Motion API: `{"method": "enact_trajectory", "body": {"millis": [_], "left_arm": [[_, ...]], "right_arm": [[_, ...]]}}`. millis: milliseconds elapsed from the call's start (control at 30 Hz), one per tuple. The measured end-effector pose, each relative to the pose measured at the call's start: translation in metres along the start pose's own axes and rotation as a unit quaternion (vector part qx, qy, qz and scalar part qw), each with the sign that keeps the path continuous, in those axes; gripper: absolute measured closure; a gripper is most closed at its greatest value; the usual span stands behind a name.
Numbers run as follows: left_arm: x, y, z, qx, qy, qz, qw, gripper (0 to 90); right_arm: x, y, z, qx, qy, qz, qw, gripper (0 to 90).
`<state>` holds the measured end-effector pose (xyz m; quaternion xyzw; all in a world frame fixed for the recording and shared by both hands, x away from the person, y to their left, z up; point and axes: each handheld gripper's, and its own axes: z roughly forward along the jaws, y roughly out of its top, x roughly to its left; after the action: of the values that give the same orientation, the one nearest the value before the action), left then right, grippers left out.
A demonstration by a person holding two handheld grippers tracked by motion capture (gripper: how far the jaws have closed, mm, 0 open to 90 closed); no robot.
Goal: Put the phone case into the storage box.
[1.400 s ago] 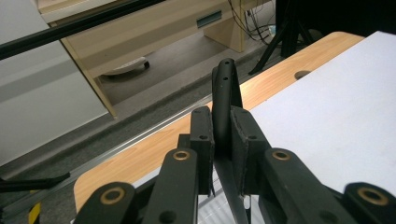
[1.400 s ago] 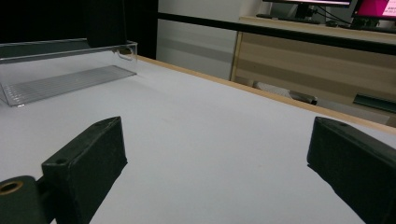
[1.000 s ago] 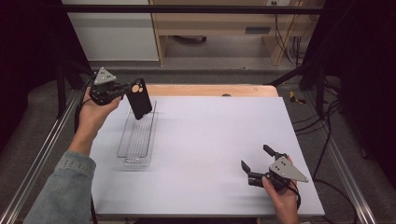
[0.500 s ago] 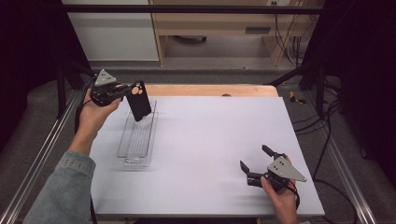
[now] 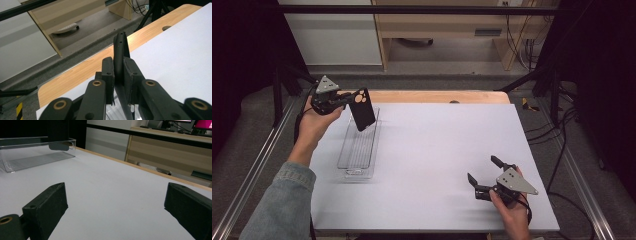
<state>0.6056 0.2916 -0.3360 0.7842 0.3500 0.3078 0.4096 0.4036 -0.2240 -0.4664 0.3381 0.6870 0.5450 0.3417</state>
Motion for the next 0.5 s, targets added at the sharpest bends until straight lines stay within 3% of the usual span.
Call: {"method": "enact_trajectory", "body": {"millis": [500], "left_arm": [[0.0021,-0.0036,0.0027,0.003,-0.001,0.003,1.0000,79.8]], "right_arm": [[-0.0003,-0.0008,0.0002,0.002,-0.001,0.001,1.0000,4.9]]}}
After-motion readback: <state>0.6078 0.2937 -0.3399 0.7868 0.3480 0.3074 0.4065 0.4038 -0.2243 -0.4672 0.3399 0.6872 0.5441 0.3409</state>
